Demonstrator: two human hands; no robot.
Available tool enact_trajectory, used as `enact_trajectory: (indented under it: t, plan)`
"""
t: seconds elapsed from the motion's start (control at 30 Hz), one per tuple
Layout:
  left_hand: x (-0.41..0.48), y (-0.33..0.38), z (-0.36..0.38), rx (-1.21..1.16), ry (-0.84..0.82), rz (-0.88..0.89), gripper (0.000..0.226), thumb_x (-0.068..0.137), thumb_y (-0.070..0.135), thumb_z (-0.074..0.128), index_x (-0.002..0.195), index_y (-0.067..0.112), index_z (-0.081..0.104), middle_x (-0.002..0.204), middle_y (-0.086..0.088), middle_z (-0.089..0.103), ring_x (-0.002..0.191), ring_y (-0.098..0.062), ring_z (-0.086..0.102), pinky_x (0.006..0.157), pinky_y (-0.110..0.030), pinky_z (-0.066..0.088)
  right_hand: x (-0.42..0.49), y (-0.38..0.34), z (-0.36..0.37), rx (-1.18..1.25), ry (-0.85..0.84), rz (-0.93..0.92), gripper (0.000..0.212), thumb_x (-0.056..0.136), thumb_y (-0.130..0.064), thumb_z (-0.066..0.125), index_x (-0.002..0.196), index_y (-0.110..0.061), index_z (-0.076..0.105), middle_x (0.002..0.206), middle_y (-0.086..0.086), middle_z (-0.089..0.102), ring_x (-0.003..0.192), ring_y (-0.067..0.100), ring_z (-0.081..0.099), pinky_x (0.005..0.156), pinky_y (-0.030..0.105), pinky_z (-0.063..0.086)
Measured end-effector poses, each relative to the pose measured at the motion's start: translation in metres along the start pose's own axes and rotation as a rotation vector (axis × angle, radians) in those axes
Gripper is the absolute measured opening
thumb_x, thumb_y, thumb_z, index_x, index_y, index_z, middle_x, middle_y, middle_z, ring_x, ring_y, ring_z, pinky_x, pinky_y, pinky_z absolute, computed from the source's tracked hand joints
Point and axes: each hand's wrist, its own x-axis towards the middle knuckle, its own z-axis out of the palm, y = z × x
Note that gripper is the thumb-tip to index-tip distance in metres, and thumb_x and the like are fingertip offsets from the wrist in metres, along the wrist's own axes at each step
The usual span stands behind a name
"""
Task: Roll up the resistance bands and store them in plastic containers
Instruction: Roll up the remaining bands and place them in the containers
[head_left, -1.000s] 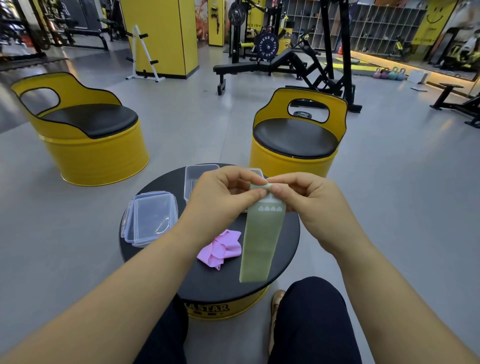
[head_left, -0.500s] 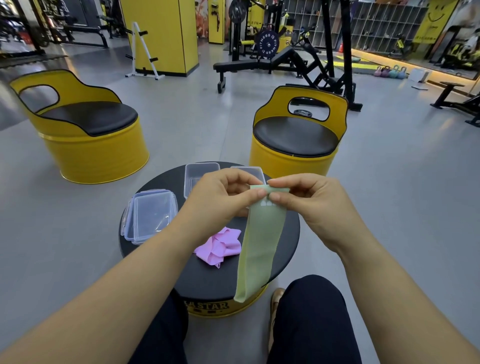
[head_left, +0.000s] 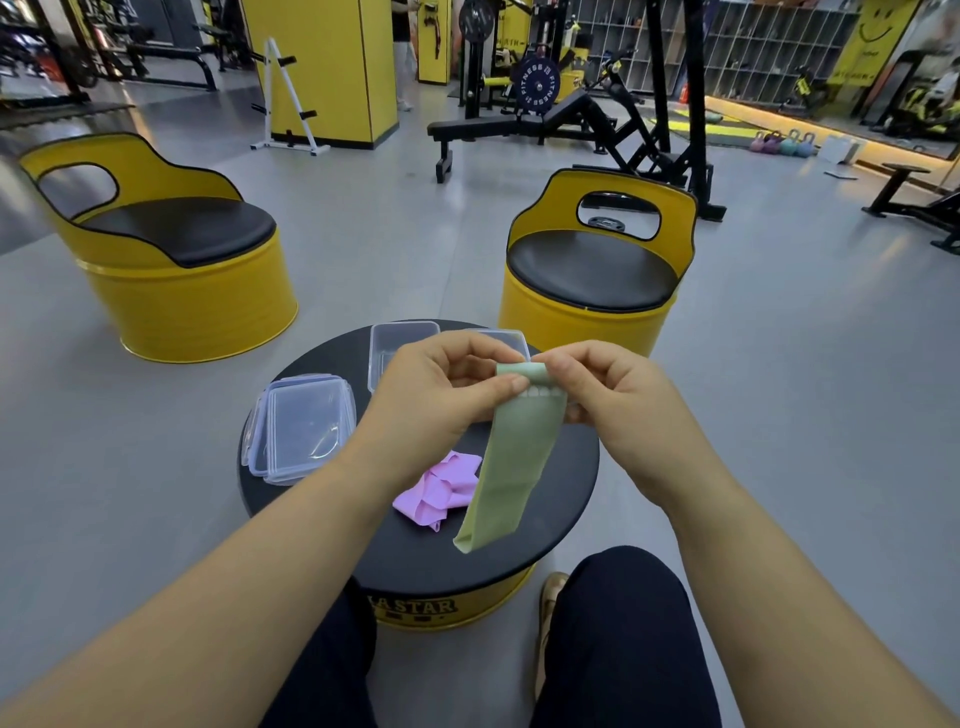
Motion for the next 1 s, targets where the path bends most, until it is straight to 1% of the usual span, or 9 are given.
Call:
enact_trajectory:
  t: [0.17, 0.3, 0.4, 0.5, 0.63, 0.73, 0.8, 0.93, 1.0]
  plan:
    - [-0.001, -0.004, 0.001, -0.005, 0.024, -0.008, 0.016, 0.079, 0.002, 0.070, 0.084, 0.018, 0.068, 0.070, 0.004, 0.070, 0.071, -0.009, 0.067, 0.066, -0.023, 0.055, 0.002, 0.002, -0.001, 0.031, 0.010, -0.024, 0.034, 0.069, -0.035, 0.064, 0.091, -0.009, 0.070, 0.075, -0.006, 0.071, 0.070, 0.003, 0.066, 0.066, 0.019, 0.054]
    - [-0.001, -0.006, 0.002, -0.007, 0.034, -0.055, 0.017, 0.076, 0.018, 0.074, 0.092, 0.018, 0.068, 0.088, -0.012, 0.071, 0.082, -0.020, 0.070, 0.075, -0.034, 0.058, 0.000, 0.004, -0.001, 0.072, 0.001, -0.039, 0.030, 0.068, -0.029, 0.067, 0.093, -0.011, 0.070, 0.085, 0.007, 0.072, 0.076, 0.008, 0.068, 0.070, 0.019, 0.056]
    - [-0.001, -0.007, 0.001, -0.006, 0.013, -0.087, 0.015, 0.077, 0.019, 0.073, 0.090, 0.014, 0.070, 0.085, -0.009, 0.073, 0.082, -0.019, 0.070, 0.075, -0.034, 0.056, -0.002, 0.007, -0.001, 0.096, 0.006, -0.057, 0.027, 0.067, -0.026, 0.070, 0.091, -0.013, 0.070, 0.085, 0.011, 0.071, 0.077, 0.010, 0.067, 0.074, 0.023, 0.057]
    - [-0.001, -0.007, -0.001, -0.021, -0.015, -0.102, 0.010, 0.078, 0.012, 0.072, 0.086, 0.018, 0.071, 0.080, -0.001, 0.073, 0.078, -0.014, 0.069, 0.072, -0.030, 0.055, -0.002, 0.011, -0.002, 0.135, -0.036, -0.055, 0.024, 0.065, -0.022, 0.071, 0.088, -0.015, 0.069, 0.080, 0.001, 0.071, 0.077, 0.008, 0.068, 0.074, 0.022, 0.056]
    - [0.002, -0.008, -0.012, -0.107, -0.149, -0.231, 0.022, 0.067, 0.012, 0.073, 0.089, 0.014, 0.067, 0.082, 0.000, 0.073, 0.077, -0.013, 0.069, 0.072, -0.027, 0.057, -0.002, 0.014, -0.015, -0.026, -0.218, -0.077, 0.030, 0.065, -0.026, 0.074, 0.095, -0.025, 0.068, 0.098, -0.001, 0.069, 0.087, 0.018, 0.062, 0.080, 0.031, 0.056]
    - [0.006, -0.007, -0.021, -0.169, -0.301, -0.396, 0.024, 0.064, 0.009, 0.069, 0.087, 0.010, 0.065, 0.082, -0.004, 0.071, 0.072, -0.014, 0.068, 0.068, -0.026, 0.056, 0.001, 0.004, -0.027, -0.244, -0.459, -0.107, 0.047, 0.069, -0.029, 0.077, 0.111, -0.034, 0.059, 0.111, -0.019, 0.059, 0.085, 0.009, 0.055, 0.076, 0.025, 0.054]
    - [0.008, -0.006, -0.025, -0.196, -0.406, -0.480, 0.017, 0.067, 0.003, 0.069, 0.083, 0.008, 0.066, 0.079, -0.006, 0.067, 0.068, -0.013, 0.066, 0.064, -0.022, 0.057, 0.004, -0.006, -0.029, -0.340, -0.589, -0.099, 0.057, 0.068, -0.031, 0.075, 0.120, -0.036, 0.054, 0.116, -0.023, 0.054, 0.089, 0.009, 0.056, 0.073, 0.020, 0.051]
    - [0.009, -0.009, -0.026, -0.225, -0.571, -0.544, 0.011, 0.073, 0.001, 0.064, 0.081, 0.007, 0.068, 0.079, -0.007, 0.069, 0.068, -0.014, 0.068, 0.062, -0.021, 0.056, 0.009, -0.019, -0.025, -0.475, -0.734, -0.110, 0.062, 0.065, -0.035, 0.075, 0.122, -0.040, 0.051, 0.121, -0.020, 0.050, 0.094, 0.016, 0.057, 0.073, 0.024, 0.053]
    - [0.007, -0.011, -0.024, -0.254, -0.616, -0.547, 0.016, 0.070, -0.005, 0.071, 0.081, 0.006, 0.071, 0.079, -0.008, 0.070, 0.069, -0.015, 0.069, 0.061, -0.022, 0.056, 0.009, -0.021, -0.023, -0.520, -0.772, -0.117, 0.062, 0.065, -0.038, 0.078, 0.122, -0.040, 0.053, 0.125, -0.021, 0.048, 0.098, 0.017, 0.056, 0.076, 0.027, 0.054]
